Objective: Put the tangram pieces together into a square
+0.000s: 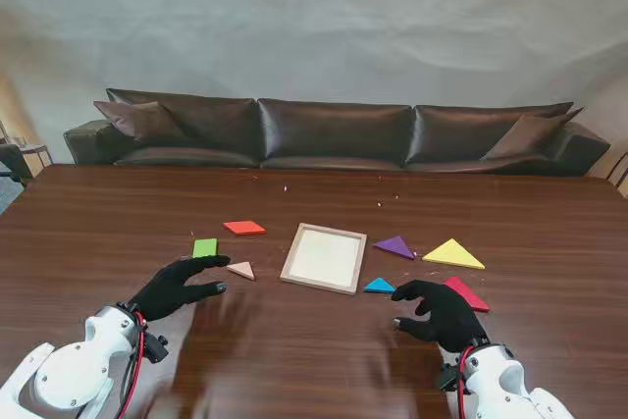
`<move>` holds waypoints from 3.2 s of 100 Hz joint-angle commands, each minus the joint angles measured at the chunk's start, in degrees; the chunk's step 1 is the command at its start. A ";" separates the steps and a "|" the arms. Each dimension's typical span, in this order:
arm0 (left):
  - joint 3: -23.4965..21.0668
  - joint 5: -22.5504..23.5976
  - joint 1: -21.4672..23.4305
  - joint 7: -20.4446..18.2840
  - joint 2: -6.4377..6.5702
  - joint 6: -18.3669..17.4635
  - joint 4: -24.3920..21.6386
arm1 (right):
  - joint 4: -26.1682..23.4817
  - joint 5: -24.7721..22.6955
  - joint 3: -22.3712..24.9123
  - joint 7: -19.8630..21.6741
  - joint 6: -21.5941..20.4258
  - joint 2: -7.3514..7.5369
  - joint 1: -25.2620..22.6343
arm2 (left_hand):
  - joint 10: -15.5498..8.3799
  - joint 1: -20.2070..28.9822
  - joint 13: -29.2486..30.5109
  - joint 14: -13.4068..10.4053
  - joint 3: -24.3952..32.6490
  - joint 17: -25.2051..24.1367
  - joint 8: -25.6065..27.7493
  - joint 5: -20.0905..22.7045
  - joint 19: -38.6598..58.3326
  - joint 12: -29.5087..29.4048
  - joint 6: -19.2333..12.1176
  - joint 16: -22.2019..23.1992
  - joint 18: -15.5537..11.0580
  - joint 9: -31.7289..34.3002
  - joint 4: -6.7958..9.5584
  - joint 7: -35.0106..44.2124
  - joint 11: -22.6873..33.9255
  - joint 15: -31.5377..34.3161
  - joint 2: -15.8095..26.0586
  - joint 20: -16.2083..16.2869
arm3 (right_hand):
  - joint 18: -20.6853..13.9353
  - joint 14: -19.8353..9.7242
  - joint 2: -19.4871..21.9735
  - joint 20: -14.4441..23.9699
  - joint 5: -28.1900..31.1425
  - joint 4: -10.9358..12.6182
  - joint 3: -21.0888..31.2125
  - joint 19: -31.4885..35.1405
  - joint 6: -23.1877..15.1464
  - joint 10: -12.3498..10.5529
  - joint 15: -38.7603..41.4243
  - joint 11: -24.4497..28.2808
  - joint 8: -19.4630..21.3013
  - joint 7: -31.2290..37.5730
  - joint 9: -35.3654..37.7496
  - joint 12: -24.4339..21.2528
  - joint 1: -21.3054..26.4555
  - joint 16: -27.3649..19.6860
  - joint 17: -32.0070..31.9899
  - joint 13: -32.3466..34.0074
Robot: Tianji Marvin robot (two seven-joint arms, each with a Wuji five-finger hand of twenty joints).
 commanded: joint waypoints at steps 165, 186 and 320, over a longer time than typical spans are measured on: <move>4.61 -0.19 -4.67 -4.50 0.49 1.42 2.79 | 16.57 -34.13 -6.43 22.44 12.09 6.52 24.63 | -0.93 0.18 -0.53 1.13 -1.17 -1.20 0.01 1.19 -1.41 0.19 -0.37 -0.18 0.45 0.66 1.76 0.38 0.11 0.25 0.36 1.63 | -2.72 -2.07 -13.51 4.18 -5.80 -1.54 5.52 9.52 -4.34 1.91 15.57 3.72 -1.58 -1.04 -6.44 0.94 -1.00 5.74 -15.78 0.58; 4.70 -0.41 -4.78 -4.88 0.55 1.33 2.87 | 19.28 -34.04 -8.02 20.98 13.00 6.56 25.87 | -1.00 0.15 -0.39 1.22 -1.34 -1.19 0.04 1.22 -1.46 0.21 -0.38 -0.14 0.42 0.66 1.76 0.38 0.10 0.31 0.45 1.71 | -2.24 -2.20 -16.46 4.18 -6.55 -1.76 6.79 9.94 -4.50 2.10 15.68 4.01 -1.70 -0.57 -5.08 1.00 -0.47 5.81 -14.41 2.27; 3.74 -0.78 -3.45 -4.80 0.49 1.81 1.93 | 27.03 -31.16 -15.71 19.56 14.64 6.90 29.10 | -0.77 0.28 1.01 2.11 -2.87 -1.17 0.44 2.02 -1.44 0.20 -0.36 0.23 1.33 0.76 1.88 0.73 0.05 0.89 1.75 2.14 | 0.10 -6.51 -35.78 5.18 9.61 -3.32 12.67 16.53 -1.77 0.08 17.47 2.67 26.29 32.63 13.52 -1.41 4.40 8.22 1.00 21.70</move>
